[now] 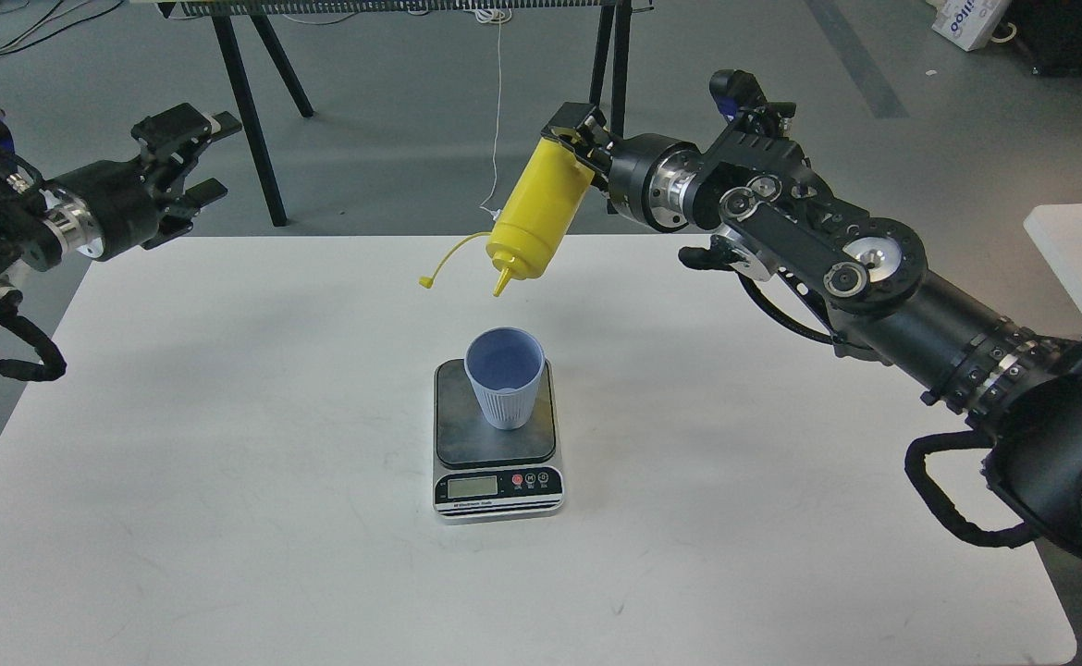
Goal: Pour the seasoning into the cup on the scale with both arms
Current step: 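Tilt the bottle nozzle down into the blue cup, then raise the bottle and lower it back onto the table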
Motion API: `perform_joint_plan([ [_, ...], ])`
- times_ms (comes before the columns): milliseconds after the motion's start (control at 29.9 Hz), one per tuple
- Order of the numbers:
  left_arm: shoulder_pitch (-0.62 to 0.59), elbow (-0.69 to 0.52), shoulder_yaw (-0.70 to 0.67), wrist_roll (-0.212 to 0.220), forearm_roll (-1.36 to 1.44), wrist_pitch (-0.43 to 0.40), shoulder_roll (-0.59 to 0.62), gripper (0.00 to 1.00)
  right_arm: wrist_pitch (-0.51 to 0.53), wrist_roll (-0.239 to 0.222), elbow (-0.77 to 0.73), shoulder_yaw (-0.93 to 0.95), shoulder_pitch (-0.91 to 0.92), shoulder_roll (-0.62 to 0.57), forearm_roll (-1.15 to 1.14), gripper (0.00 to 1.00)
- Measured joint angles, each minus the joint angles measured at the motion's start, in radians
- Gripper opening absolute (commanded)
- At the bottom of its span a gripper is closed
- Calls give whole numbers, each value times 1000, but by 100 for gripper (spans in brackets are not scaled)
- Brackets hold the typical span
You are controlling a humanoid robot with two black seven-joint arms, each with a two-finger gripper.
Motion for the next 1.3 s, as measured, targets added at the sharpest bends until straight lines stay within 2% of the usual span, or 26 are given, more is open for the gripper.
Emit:
perform_joint_plan([
  [501,12,-2,-1,0,-18,0,-1,99,-80,28,-5,-137,13,28,-59,7],
  [969,30,-2,0,0,-17,0,1,99,-89,30,-12,-175,17,28,-59,7],
  [1069,31,-2,1,0,-16,0,1,99,-90,26,-13,-129,19,28,-42,8],
  [1169,31,-2,1,0,-16,0,1,99,-89,14,-16,5,18,28,5,7],
  [1303,30,-2,1,0,-15,0,3,99,-89,-24,-23,172,16,28,138,7],
])
